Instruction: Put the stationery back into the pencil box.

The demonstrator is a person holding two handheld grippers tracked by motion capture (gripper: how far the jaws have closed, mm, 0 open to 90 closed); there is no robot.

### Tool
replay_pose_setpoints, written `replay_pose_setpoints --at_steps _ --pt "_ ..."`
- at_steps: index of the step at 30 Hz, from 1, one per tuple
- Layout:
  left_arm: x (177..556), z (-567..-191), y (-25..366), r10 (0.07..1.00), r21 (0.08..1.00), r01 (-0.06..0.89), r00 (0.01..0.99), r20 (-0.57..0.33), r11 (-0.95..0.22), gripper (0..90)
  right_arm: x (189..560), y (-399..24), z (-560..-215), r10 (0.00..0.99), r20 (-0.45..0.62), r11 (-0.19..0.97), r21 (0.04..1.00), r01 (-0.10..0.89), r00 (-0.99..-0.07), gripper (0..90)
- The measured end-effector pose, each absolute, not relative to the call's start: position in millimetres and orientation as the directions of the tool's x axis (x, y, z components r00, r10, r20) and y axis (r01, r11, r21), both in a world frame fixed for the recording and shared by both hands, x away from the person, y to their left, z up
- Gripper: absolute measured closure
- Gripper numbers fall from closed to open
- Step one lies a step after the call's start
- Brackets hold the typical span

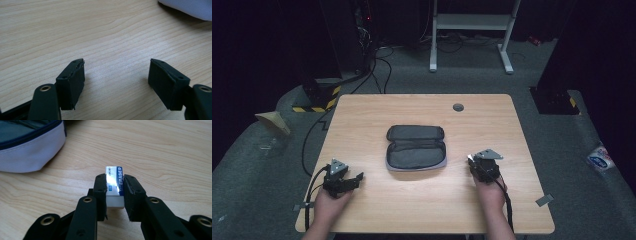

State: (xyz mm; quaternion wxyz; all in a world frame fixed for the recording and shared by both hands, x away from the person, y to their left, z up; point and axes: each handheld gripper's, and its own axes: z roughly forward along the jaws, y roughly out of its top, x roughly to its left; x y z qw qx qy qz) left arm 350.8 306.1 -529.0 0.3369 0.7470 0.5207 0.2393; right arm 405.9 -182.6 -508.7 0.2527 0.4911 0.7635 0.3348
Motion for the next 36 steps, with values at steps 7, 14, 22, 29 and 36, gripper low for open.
replay_pose_setpoints --at_steps 7,14,22,29,36 --pt "351 -529 306 0.937 0.752 0.616 0.349 0.006 -0.234 29.6 394 -181 -501 0.92 -0.061 0.282 0.789 0.546 -0.388 72.8" --pt "350 -529 305 0.933 0.753 0.613 0.361 0.004 -0.24 29.6 388 -184 -499 0.93 -0.036 0.243 0.804 0.542 -0.365 72.8" --pt "350 -529 305 0.916 0.744 0.61 0.4 0.006 -0.272 23.7 387 -187 -495 0.944 -0.013 0.205 0.808 0.553 -0.331 72.7" --pt "352 -529 302 0.917 0.743 0.611 0.4 0.007 -0.272 22.2 389 -183 -483 0.953 0.003 0.172 0.817 0.55 -0.303 72.7" --pt "352 -529 301 0.917 0.743 0.613 0.399 0.004 -0.27 21.9 389 -180 -479 0.954 -0.011 0.179 0.821 0.541 -0.299 72.7"
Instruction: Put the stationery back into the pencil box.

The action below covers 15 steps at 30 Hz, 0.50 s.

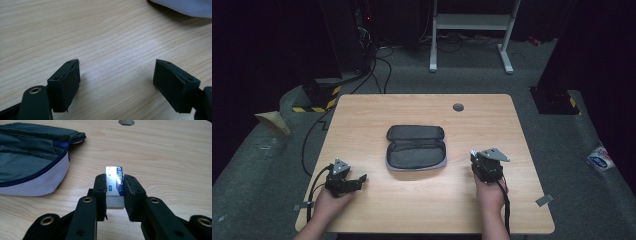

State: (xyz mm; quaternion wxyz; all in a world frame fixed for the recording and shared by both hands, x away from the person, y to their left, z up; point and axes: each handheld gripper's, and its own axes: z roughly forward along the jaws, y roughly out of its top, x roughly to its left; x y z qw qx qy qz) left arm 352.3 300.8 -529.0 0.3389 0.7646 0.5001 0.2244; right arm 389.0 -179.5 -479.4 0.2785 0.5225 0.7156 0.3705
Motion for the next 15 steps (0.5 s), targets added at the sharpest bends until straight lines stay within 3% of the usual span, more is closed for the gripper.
replay_pose_setpoints --at_steps 15 --pt "353.5 -529.1 300.9 0.916 0.742 0.612 0.402 0.008 -0.275 20.9 389.5 -169.5 -471.3 0.948 -0.025 0.19 0.843 0.503 -0.317 72.7"
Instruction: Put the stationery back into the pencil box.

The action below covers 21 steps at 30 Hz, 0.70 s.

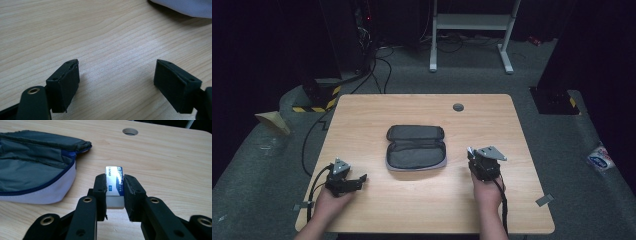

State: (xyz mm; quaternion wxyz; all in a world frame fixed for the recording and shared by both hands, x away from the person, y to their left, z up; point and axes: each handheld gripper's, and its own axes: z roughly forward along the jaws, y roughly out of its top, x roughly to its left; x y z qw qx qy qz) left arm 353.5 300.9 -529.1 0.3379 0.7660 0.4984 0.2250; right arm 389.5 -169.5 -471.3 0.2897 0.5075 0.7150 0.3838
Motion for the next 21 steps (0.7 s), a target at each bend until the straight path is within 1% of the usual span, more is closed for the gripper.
replay_pose_setpoints --at_steps 21 --pt "353 -529 301 0.916 0.742 0.612 0.401 0.006 -0.273 20.8 392 -141 -455 0.928 -0.049 0.23 0.856 0.464 -0.369 72.8"
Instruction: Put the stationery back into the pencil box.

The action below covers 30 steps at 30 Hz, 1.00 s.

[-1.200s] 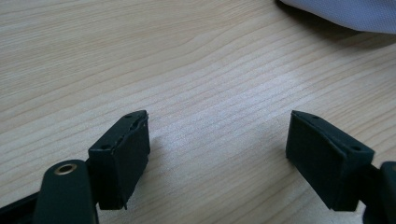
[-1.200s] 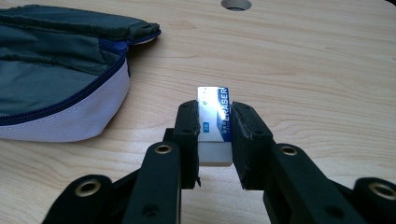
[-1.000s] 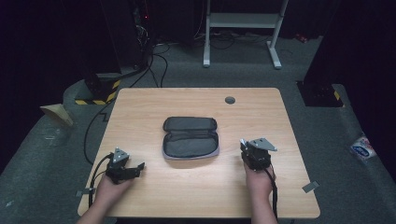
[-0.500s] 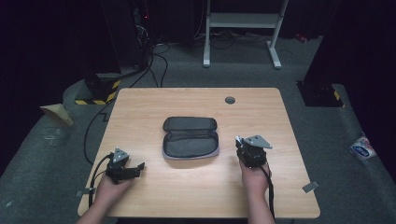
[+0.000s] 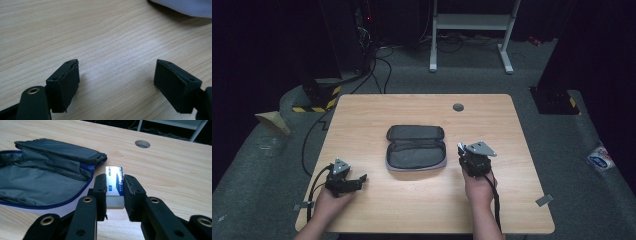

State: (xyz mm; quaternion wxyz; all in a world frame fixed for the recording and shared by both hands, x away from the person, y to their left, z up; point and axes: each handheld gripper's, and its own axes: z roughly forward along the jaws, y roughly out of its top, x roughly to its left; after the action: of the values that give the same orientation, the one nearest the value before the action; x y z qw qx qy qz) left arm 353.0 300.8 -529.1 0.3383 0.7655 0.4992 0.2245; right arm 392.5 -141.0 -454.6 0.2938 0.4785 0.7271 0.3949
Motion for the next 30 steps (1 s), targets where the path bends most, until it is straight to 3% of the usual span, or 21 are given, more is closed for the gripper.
replay_pose_setpoints --at_steps 30 --pt "351 -529 301 0.91 0.743 0.607 0.414 0.007 -0.282 20.5 391 -104 -452 0.897 -0.056 0.269 0.856 0.441 -0.438 72.8"
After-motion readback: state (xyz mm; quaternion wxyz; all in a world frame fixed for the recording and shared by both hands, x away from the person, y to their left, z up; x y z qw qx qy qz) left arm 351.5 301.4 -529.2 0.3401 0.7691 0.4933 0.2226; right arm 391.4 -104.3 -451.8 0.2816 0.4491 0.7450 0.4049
